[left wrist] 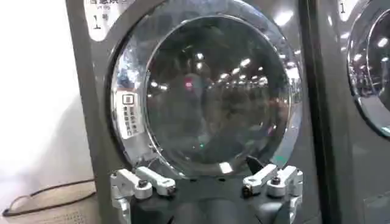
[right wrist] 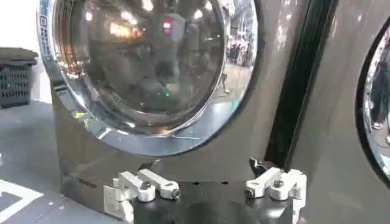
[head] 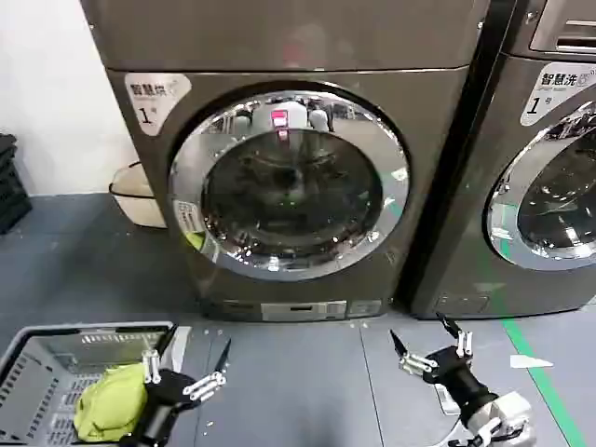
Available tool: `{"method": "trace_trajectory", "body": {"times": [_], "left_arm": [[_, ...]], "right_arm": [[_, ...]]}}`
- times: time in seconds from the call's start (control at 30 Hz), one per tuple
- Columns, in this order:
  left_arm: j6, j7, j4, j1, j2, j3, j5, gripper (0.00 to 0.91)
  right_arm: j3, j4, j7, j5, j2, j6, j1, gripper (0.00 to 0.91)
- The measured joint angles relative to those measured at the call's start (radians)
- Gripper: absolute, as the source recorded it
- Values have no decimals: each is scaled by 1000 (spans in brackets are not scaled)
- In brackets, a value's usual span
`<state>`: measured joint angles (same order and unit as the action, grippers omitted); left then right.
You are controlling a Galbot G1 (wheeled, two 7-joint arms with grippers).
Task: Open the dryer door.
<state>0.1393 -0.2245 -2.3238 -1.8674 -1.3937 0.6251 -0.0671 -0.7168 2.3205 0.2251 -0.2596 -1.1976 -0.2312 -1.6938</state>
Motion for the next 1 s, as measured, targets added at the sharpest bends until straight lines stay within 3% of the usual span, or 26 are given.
{"method": "trace_trajectory", "body": {"times": [0.27, 0.77, 1.0], "left_arm": [[-6, -3, -9, -4, 2, -1, 0, 907], [-11, -7, -24, -12, -4, -4, 2, 907], [-12, -11, -25, -10, -9, -5, 7, 907]], "right_arm": [[32, -37, -26, -84, 79, 48, 74, 907], [195, -129, -58, -259, 271, 19, 345, 907], [309, -191, -58, -312, 311, 4, 490, 907]]}}
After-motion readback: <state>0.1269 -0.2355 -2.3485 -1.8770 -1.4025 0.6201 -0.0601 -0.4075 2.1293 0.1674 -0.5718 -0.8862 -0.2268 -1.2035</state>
